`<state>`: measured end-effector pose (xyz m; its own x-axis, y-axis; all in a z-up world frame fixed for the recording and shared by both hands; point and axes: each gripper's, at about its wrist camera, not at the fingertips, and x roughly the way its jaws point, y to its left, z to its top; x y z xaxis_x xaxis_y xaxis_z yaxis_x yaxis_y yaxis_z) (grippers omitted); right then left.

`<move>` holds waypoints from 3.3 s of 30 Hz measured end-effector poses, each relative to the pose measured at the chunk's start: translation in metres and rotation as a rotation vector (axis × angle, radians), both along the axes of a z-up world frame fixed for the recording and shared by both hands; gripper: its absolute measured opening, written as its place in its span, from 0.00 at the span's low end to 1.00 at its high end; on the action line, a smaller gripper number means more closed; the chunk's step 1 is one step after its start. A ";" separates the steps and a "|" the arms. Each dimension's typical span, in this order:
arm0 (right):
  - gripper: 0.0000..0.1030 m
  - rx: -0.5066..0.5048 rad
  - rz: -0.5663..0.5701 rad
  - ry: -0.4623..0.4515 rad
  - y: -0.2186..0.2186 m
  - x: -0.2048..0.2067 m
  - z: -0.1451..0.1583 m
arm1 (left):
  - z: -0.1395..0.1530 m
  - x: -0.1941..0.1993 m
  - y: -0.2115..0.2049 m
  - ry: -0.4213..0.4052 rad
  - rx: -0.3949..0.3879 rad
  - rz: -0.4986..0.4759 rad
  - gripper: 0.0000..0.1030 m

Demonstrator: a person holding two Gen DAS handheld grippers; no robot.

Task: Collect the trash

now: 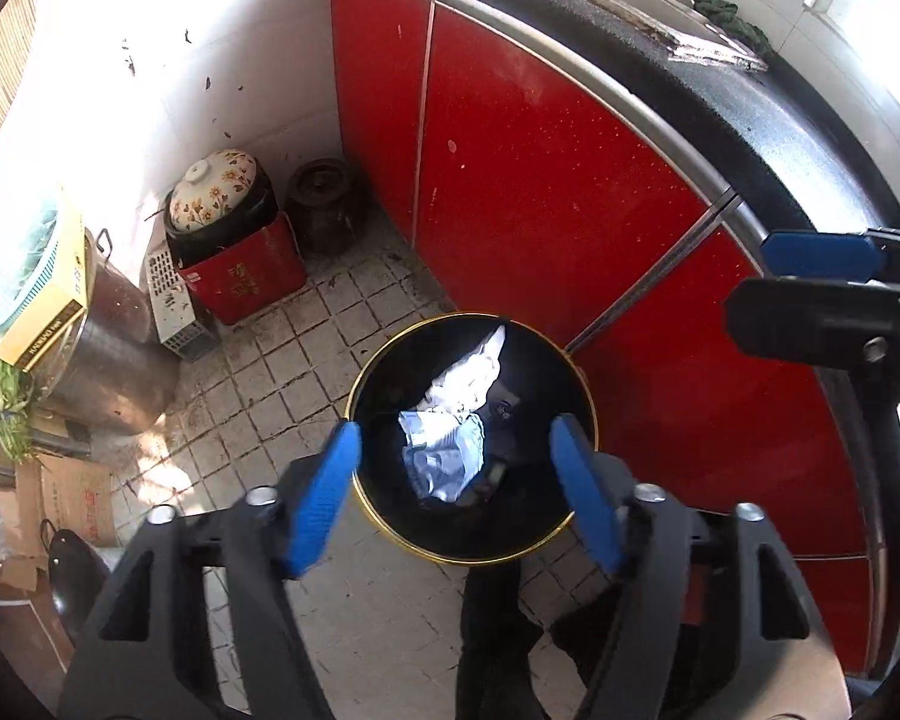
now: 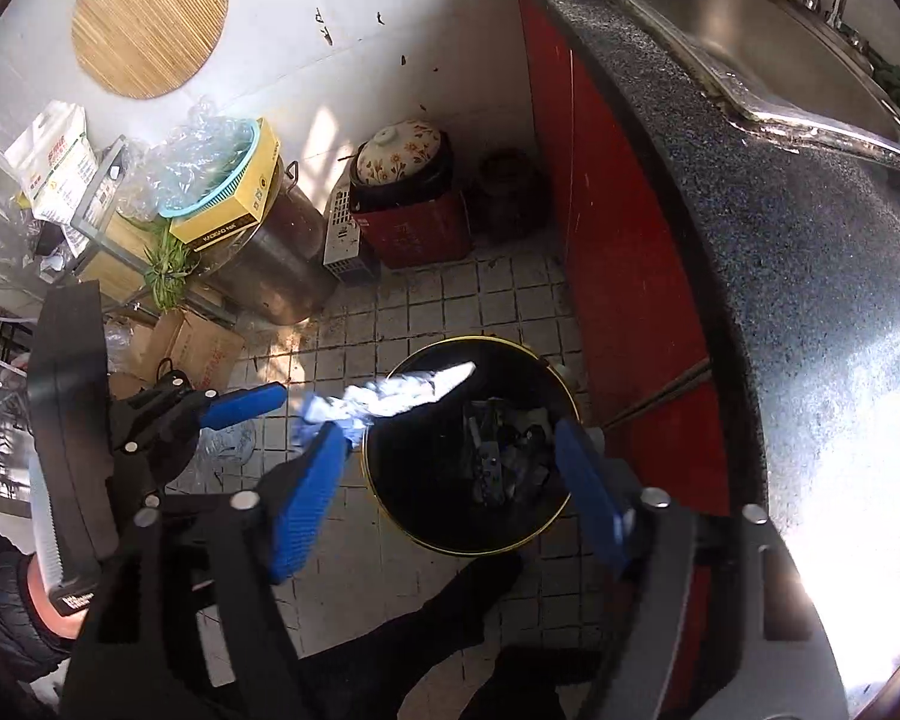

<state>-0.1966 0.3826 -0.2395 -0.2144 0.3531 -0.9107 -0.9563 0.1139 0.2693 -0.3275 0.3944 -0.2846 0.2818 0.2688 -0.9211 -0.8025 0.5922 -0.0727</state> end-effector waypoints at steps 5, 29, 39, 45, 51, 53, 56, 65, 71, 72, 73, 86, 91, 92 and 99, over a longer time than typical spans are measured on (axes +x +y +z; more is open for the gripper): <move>0.84 0.017 0.010 0.002 -0.008 0.000 0.008 | -0.003 -0.005 -0.002 0.025 0.004 0.011 0.90; 0.91 0.242 -0.649 -0.175 -0.260 0.152 0.186 | 0.169 0.145 -0.080 -0.089 0.140 -0.302 0.90; 0.92 0.153 -1.202 -0.338 -0.484 0.189 0.215 | 0.221 0.294 -0.207 -0.188 0.060 -0.698 0.90; 0.92 0.087 -1.391 -0.391 -0.547 0.181 0.222 | 0.224 0.334 -0.282 -0.169 0.079 -0.863 0.90; 0.92 0.074 -1.450 -0.362 -0.571 0.182 0.215 | 0.225 0.349 -0.321 -0.149 0.092 -0.951 0.90; 0.92 0.072 -1.451 -0.352 -0.573 0.184 0.214 | 0.224 0.351 -0.328 -0.146 0.091 -0.959 0.90; 0.92 0.068 -1.459 -0.326 -0.575 0.188 0.210 | 0.224 0.353 -0.332 -0.140 0.094 -0.966 0.90; 0.92 0.065 -1.453 -0.311 -0.578 0.198 0.206 | 0.222 0.359 -0.334 -0.125 0.101 -0.948 0.90; 0.92 0.064 -1.447 -0.307 -0.578 0.199 0.205 | 0.222 0.360 -0.331 -0.126 0.096 -0.937 0.90; 0.92 0.063 -1.446 -0.306 -0.578 0.199 0.205 | 0.221 0.360 -0.331 -0.127 0.095 -0.935 0.90; 0.92 0.062 -1.445 -0.306 -0.579 0.200 0.205 | 0.221 0.361 -0.332 -0.125 0.094 -0.933 0.90; 0.92 0.058 -1.439 -0.290 -0.576 0.198 0.202 | 0.221 0.359 -0.329 -0.128 0.095 -0.935 0.90; 0.92 0.055 -1.440 -0.291 -0.576 0.196 0.202 | 0.221 0.357 -0.329 -0.124 0.093 -0.934 0.90; 0.92 0.057 -1.441 -0.289 -0.576 0.195 0.202 | 0.221 0.356 -0.329 -0.125 0.093 -0.934 0.90; 0.92 0.062 -1.438 -0.288 -0.576 0.195 0.203 | 0.221 0.354 -0.327 -0.122 0.096 -0.931 0.90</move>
<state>-0.0020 -0.1930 -0.0366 0.5309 0.1400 -0.8358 -0.0519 0.9898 0.1328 0.0261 0.0669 -0.0632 0.5149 -0.0396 -0.8563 0.0062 0.9991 -0.0424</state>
